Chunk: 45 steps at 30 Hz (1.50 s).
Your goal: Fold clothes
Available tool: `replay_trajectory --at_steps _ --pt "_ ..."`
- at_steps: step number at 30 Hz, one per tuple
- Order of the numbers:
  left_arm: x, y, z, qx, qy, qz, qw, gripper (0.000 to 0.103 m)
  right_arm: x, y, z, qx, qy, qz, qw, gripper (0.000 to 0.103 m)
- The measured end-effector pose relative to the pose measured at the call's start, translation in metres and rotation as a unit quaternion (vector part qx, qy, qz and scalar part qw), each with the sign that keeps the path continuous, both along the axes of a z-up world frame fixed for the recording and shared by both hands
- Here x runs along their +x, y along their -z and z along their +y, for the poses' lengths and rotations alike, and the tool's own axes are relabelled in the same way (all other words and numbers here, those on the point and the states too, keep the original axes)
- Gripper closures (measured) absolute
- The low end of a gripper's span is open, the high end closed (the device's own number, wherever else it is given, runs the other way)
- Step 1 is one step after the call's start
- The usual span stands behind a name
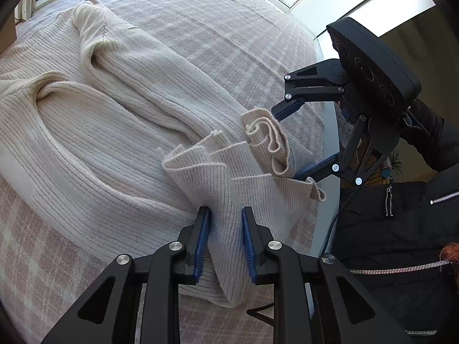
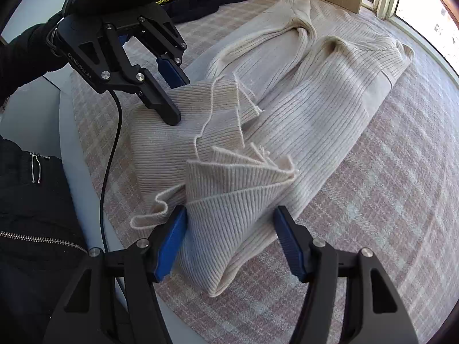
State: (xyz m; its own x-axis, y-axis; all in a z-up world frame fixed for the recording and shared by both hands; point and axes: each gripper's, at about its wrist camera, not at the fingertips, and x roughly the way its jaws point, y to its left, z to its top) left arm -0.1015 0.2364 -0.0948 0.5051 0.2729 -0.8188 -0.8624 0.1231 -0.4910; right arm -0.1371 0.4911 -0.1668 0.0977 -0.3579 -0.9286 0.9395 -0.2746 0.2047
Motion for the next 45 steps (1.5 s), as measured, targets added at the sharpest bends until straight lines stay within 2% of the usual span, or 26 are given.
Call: replay_trajectory --at_steps 2,4,6,10,12,13,15,16,18,21,23,25,28,30,33,35,38,39,41,43,45 --pt "0.005 0.001 0.004 0.002 0.003 0.009 1.0 0.078 -0.002 0.006 0.004 -0.002 0.016 -0.006 1.0 0.02" --pt "0.009 0.002 0.006 0.004 0.005 0.017 0.9998 0.074 -0.006 0.014 0.008 0.01 0.039 -0.036 0.999 0.016" --pt "0.013 0.004 0.012 0.003 0.004 0.021 0.9998 0.071 -0.006 0.015 0.01 0.019 0.047 -0.041 0.998 0.016" --pt "0.015 0.004 0.009 0.002 0.003 0.03 0.9995 0.07 0.017 -0.004 0.011 0.012 0.034 0.05 0.998 0.016" --pt "0.016 0.004 0.004 0.003 0.003 0.032 0.9995 0.07 0.028 -0.011 0.013 0.001 0.024 0.069 0.997 0.016" --pt "0.015 0.004 0.004 0.003 0.001 0.03 0.9995 0.07 0.032 -0.012 0.013 -0.003 0.019 0.067 0.998 0.018" --pt "0.014 0.005 0.005 0.002 -0.003 0.026 0.9997 0.07 0.035 -0.005 0.011 0.005 0.014 0.043 0.999 0.036" --pt "0.014 0.006 0.004 0.002 -0.005 0.025 0.9997 0.07 0.034 -0.002 0.011 0.004 0.018 0.028 0.999 0.054" --pt "0.013 0.006 0.004 0.003 -0.008 0.023 0.9997 0.07 0.03 0.002 0.012 -0.001 0.032 -0.004 0.999 0.055" --pt "0.011 0.007 0.002 0.009 -0.01 0.021 0.9997 0.071 0.028 0.003 0.019 -0.005 0.037 -0.021 0.999 0.062" --pt "0.008 0.009 0.0 0.012 -0.017 0.015 0.9997 0.073 0.027 0.001 0.024 -0.016 0.048 -0.033 0.998 0.074" --pt "0.004 0.01 -0.003 0.017 -0.027 0.006 0.9995 0.082 0.028 -0.002 0.029 -0.026 0.057 -0.041 0.997 0.079" --pt "-0.003 0.008 -0.013 0.032 -0.036 -0.01 0.9988 0.092 0.033 -0.01 0.038 -0.04 0.066 -0.041 0.996 0.084" --pt "-0.006 0.007 -0.019 0.041 -0.042 -0.042 0.9974 0.092 0.006 -0.014 0.028 -0.048 0.077 -0.054 0.994 0.084" --pt "-0.018 0.009 -0.029 0.043 -0.053 -0.073 0.9949 0.093 -0.004 -0.032 -0.008 -0.072 0.094 -0.082 0.99 0.086" --pt "-0.013 0.015 -0.034 0.05 -0.056 -0.093 0.9929 0.093 -0.013 -0.035 -0.006 -0.07 0.093 -0.081 0.99 0.086" --pt "-0.016 0.014 -0.041 0.06 -0.065 -0.093 0.9917 0.093 -0.016 -0.015 -0.008 -0.034 0.074 -0.045 0.996 0.086" --pt "-0.022 0.013 -0.045 0.059 -0.07 -0.085 0.9922 0.093 -0.02 -0.009 -0.006 -0.029 0.073 -0.048 0.996 0.086" --pt "-0.015 0.023 -0.041 0.034 -0.071 -0.064 0.9949 0.093 -0.021 -0.002 -0.01 -0.022 0.073 -0.058 0.995 0.086" --pt "-0.013 0.026 -0.037 0.031 -0.081 -0.062 0.9943 0.092 -0.022 0.001 -0.012 -0.009 0.07 -0.061 0.996 0.085" --pt "-0.013 0.024 -0.034 0.025 -0.074 -0.043 0.996 0.091 -0.023 0.002 -0.015 -0.005 0.069 -0.06 0.996 0.085"
